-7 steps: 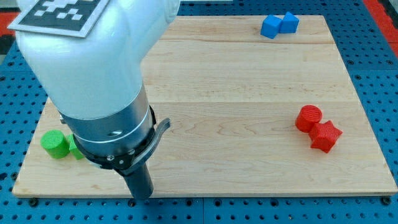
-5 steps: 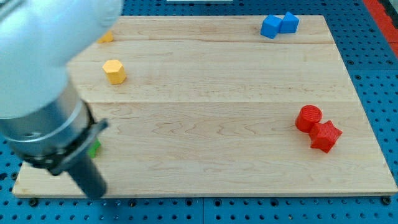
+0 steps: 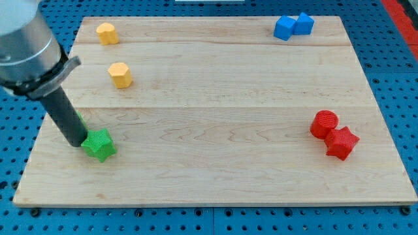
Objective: Place the green circle right to the yellow heart
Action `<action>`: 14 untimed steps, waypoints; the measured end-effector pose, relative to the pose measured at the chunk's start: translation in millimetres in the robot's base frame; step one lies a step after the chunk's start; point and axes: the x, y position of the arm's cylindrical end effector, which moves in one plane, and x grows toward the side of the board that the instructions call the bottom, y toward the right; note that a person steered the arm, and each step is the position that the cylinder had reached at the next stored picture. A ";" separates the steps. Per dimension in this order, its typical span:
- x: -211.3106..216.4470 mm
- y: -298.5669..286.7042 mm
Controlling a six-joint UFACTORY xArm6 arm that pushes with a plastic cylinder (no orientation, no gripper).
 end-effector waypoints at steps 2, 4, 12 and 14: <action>6.9 -47.6; -71.6 25.2; -114.0 -15.8; -138.3 40.4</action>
